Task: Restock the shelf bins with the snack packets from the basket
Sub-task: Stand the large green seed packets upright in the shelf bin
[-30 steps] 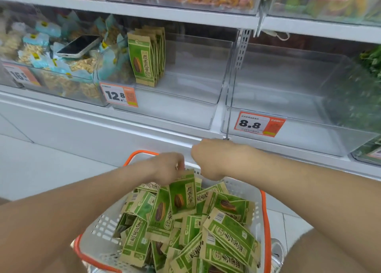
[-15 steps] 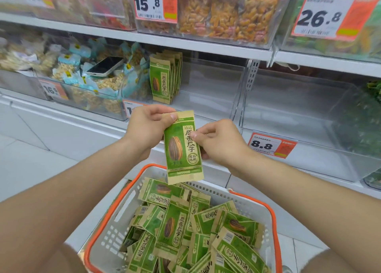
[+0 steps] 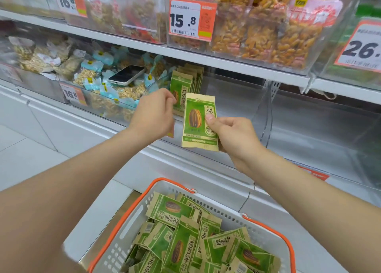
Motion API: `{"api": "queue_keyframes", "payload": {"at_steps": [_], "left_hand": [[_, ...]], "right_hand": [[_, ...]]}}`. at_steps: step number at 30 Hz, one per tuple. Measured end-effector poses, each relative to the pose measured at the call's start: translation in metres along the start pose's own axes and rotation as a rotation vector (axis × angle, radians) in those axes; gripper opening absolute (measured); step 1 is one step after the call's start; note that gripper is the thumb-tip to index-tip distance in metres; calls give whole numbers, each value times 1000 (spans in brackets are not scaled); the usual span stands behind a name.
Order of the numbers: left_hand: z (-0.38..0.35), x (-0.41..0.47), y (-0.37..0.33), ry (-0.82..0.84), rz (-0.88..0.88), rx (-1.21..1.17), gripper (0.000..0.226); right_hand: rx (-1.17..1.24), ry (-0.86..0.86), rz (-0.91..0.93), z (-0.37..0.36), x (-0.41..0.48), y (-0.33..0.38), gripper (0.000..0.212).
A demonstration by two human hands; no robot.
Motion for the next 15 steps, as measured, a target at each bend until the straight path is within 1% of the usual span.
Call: {"api": "queue_keyframes", "payload": {"at_steps": [1,3,5,6,7,8,10,12,15], "left_hand": [[1,3,1,16,-73,154,25],[-2,6,7,114,-109,322,30],[-7,10,17,199,-93,401,35],[-9,12,21,227,-93,443,32],[-11,14,25,241,-100,479,28],[-11,15,28,248,-109,504,26],[-13,18,35,239,-127,497,24],[-15,20,40,228,-141,493,25],[-19,22,41,225,-171,535,22]], "right_hand": [[27,-27,-17,0,11,2,32],[79,-84,-40,-1,39,2,34],[93,-136,-32,-7,65,2,42],[68,-166,-14,-11,78,2,47],[48,-186,10,-16,91,1,48],[18,-196,44,-22,100,4,43],[-81,-214,106,-35,117,7,32],[-197,-226,171,-48,133,9,29],[-526,-259,256,-64,155,6,31]]}}
Point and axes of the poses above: each hand's wrist, its own x-axis towards the middle knuckle, its own z-axis out of the back of the hand, y = z × x, the point moved 6 cm from there along x, towards the middle knuckle, and after that the axes turned 4 degrees about x, right-handed, at the moved point
